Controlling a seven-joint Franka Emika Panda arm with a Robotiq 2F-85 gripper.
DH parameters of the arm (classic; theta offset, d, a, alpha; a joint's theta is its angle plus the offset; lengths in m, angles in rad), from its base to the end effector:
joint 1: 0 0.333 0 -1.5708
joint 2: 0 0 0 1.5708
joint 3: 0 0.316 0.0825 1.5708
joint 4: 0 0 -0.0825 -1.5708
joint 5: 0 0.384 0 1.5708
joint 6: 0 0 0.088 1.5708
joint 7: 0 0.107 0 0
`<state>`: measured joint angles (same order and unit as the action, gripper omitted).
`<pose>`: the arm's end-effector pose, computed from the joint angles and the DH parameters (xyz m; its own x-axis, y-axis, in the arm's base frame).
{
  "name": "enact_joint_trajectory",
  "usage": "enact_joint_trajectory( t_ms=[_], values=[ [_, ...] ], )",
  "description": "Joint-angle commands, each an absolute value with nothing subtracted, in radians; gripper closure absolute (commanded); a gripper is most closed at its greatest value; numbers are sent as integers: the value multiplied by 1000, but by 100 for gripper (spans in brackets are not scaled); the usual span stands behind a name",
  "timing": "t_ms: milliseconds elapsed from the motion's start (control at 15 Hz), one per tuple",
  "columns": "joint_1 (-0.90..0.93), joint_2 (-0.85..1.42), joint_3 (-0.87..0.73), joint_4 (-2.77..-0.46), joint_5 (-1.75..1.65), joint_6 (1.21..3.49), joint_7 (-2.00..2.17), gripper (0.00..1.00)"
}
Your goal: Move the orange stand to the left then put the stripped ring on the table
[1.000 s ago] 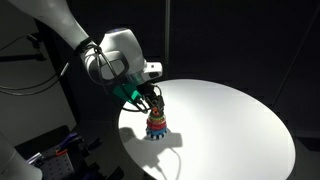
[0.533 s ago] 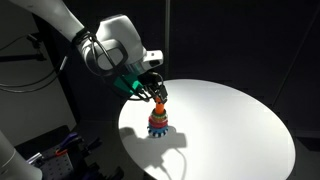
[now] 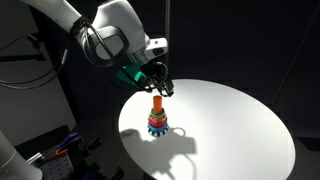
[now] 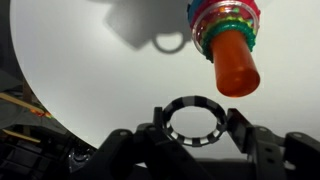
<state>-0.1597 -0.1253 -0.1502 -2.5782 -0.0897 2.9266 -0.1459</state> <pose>0.4561 -0.1400 0.3570 0.8947 -0.0512 0.4436 -0.1080 -0.9887 0.1038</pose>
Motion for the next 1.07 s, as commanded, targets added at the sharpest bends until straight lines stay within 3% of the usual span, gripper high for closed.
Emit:
enact_joint_trajectory(
  t_ms=[0, 667, 733, 800, 933, 1000],
  values=[
    [-193, -104, -162, -2539, -118, 2891, -110, 60],
    [-230, -10, -186, -2508, -196, 2870, -48, 60],
    [-226, -9, -186, -2508, -187, 2865, -57, 39],
    [-221, -14, -184, -2510, -176, 2857, -71, 10],
    [-211, -27, -181, -2512, -160, 2828, -90, 13],
    [-207, -37, -180, -2513, -153, 2807, -101, 6]
  ],
)
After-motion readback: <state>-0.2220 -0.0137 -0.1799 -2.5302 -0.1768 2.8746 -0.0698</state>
